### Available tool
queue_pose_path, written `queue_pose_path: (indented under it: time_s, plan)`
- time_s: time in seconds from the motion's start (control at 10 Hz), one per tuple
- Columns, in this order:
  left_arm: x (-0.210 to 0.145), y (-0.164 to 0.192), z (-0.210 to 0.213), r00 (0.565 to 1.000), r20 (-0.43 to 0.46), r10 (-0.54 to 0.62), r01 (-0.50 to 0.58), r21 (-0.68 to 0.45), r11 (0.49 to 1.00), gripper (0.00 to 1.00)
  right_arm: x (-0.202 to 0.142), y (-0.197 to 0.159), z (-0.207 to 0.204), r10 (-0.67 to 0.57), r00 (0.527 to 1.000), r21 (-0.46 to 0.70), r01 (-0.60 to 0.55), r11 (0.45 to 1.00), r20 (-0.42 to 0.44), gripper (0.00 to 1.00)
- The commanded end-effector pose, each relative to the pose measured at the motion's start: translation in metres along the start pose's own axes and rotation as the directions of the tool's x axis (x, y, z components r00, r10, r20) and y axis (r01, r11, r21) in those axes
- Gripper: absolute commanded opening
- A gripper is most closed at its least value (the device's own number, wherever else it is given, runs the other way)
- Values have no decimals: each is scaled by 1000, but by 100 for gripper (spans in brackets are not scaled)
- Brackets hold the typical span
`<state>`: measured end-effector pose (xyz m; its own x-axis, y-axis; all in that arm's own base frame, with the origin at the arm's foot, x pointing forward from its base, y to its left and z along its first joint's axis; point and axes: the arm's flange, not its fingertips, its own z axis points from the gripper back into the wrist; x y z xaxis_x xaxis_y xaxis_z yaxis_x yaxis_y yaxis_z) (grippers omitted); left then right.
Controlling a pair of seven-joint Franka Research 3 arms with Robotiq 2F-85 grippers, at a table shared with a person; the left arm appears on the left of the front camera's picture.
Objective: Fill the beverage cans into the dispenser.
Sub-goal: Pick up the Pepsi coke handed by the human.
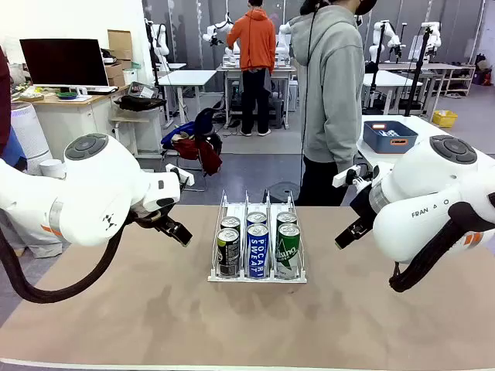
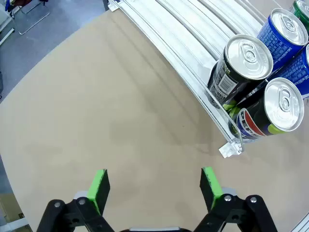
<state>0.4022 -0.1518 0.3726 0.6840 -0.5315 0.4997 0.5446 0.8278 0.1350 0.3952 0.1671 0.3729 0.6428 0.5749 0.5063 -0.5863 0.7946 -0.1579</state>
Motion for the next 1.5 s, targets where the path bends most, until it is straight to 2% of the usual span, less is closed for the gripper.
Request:
queue_pose_path:
  time_s: [0.0, 1.4]
  plan:
    - [0, 0, 0, 1000, 0, 0, 0, 0, 1000, 100, 0, 0, 0, 0, 1000, 0, 0, 1000, 0, 100]
    - [0, 0, 0, 1000, 0, 0, 0, 0, 1000, 100, 0, 0, 0, 0, 1000, 0, 0, 1000, 0, 100]
